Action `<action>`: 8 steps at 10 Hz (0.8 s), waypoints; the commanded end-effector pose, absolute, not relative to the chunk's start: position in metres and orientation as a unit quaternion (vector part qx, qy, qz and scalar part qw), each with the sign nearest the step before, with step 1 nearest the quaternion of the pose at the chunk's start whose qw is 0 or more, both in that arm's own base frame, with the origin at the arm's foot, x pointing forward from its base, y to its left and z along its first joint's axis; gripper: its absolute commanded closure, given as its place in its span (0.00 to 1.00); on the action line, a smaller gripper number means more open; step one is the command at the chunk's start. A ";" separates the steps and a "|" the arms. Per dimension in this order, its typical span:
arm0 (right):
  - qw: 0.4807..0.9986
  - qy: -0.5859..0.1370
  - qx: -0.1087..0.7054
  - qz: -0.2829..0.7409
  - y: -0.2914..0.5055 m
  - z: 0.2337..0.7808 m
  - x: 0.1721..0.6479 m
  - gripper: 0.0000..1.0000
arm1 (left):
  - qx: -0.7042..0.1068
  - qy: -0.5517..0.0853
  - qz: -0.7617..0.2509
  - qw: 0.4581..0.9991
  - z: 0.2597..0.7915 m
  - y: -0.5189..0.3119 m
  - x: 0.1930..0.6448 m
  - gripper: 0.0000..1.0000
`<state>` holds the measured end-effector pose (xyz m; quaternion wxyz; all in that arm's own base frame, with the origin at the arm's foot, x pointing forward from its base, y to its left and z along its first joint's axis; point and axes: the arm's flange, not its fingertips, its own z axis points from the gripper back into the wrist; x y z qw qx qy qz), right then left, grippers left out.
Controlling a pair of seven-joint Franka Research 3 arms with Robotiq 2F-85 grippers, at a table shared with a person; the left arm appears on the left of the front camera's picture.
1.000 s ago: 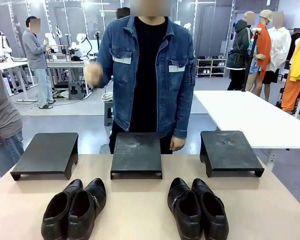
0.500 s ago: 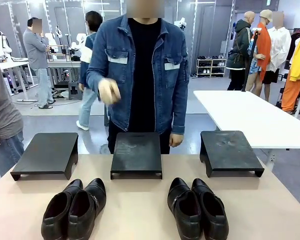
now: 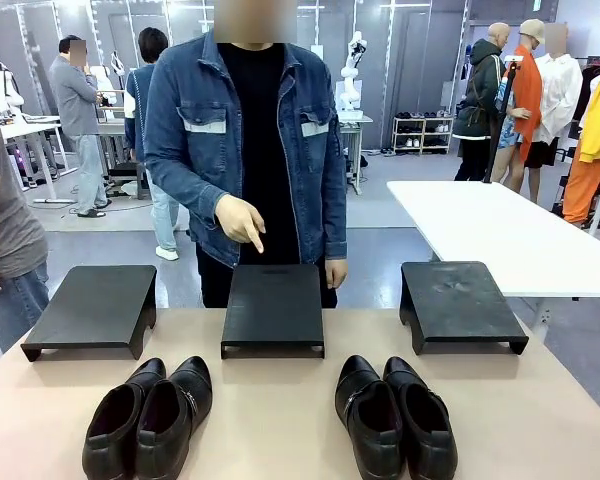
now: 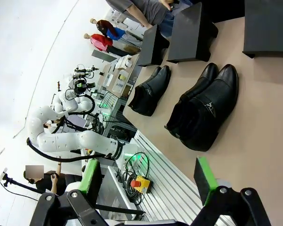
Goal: Place the shoes on the stand as instructed by the person.
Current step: Pick up one pair of Shoes and place it on the Shoes Stand indicated by the person.
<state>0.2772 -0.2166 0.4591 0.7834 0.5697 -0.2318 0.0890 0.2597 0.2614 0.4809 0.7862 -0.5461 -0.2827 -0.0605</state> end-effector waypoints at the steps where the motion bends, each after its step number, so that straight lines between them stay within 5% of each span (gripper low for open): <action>1: 0.780 -0.234 0.573 0.094 -0.218 0.460 0.276 0.00 | -0.549 -0.280 -0.069 0.785 0.481 0.263 0.257 0.00; 7: 0.780 -0.234 0.573 0.094 -0.218 0.460 0.276 0.00 | -0.546 -0.283 -0.061 0.786 0.481 0.261 0.260 0.00; 8: 0.780 -0.234 0.573 0.094 -0.218 0.460 0.276 0.00 | -0.510 -0.248 -0.053 0.822 0.498 0.243 0.268 0.00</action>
